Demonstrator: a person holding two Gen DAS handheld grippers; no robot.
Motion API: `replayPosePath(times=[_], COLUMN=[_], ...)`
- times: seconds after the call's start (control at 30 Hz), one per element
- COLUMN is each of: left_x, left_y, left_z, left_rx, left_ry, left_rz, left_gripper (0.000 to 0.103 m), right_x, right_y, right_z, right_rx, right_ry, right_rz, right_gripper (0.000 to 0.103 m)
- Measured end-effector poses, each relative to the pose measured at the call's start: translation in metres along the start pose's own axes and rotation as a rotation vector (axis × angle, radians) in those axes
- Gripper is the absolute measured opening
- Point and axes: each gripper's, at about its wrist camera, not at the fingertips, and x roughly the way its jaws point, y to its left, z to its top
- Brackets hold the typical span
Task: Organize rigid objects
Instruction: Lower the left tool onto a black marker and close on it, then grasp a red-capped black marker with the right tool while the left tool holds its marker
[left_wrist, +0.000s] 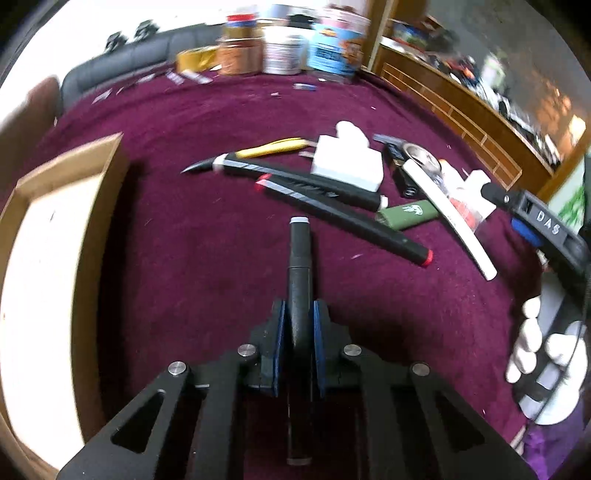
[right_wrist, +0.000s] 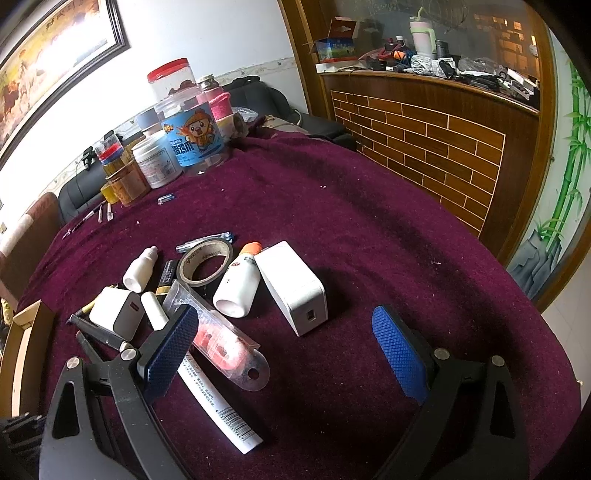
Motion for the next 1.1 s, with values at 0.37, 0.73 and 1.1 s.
replayPosePath(times=[0.37,0.73,1.1], left_x=[0.007,-0.073,-0.114], left_y=[0.001,0.049,0.072], left_z=[0.000,-0.043,-0.063], left_rx=[-0.005,-0.163,-0.184], left_ry=[-0.065,-0.191,-0.288], left_rz=[-0.005,-0.266,-0.279], left_gripper=[0.023,0.011,0.011], right_x=[-0.084,-0.023,0.034], right_y=[0.064,0.150,0.188], right_z=[-0.004,-0.028,-0.053], right_rx=[-0.356,-0.645,-0.729], right_ry=[-0.174,0.278,0.409], right_rz=[0.133,0.370,0.292], right_gripper=[0.101,0.065,0.045])
